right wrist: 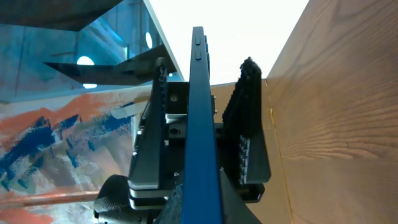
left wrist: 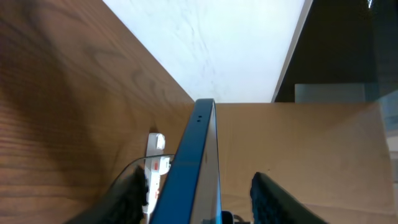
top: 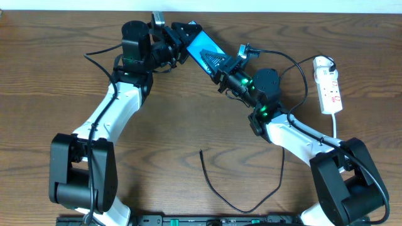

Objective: Plug charger to phone and switch on socket

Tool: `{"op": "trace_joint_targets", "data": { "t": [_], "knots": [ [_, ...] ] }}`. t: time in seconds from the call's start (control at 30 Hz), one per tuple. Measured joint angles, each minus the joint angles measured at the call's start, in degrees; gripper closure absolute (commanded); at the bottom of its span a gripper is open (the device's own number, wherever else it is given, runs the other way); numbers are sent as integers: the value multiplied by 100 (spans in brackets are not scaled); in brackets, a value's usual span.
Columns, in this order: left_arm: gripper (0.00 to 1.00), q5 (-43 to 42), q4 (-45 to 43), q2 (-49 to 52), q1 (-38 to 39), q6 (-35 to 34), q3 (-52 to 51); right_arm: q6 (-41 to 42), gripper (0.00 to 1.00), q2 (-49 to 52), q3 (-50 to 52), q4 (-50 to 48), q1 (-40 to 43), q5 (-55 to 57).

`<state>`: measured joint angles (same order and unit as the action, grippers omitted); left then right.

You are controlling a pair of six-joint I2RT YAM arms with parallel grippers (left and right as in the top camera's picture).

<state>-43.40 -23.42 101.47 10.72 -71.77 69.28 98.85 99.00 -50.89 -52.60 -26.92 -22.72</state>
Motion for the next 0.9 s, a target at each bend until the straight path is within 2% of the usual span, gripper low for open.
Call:
{"op": "trace_joint_targets", "data": {
  "t": [0.1, 0.73, 0.9],
  "knots": [
    [60, 0, 0, 0, 0, 2, 0, 9, 99, -2, 0, 0, 0, 0],
    [64, 4, 0, 0, 68, -2, 0, 291, 99, -2, 0, 0, -11, -92],
    [70, 24, 0, 0, 162, -2, 0, 291, 99, -2, 0, 2, -11, -94]
  ]
}}
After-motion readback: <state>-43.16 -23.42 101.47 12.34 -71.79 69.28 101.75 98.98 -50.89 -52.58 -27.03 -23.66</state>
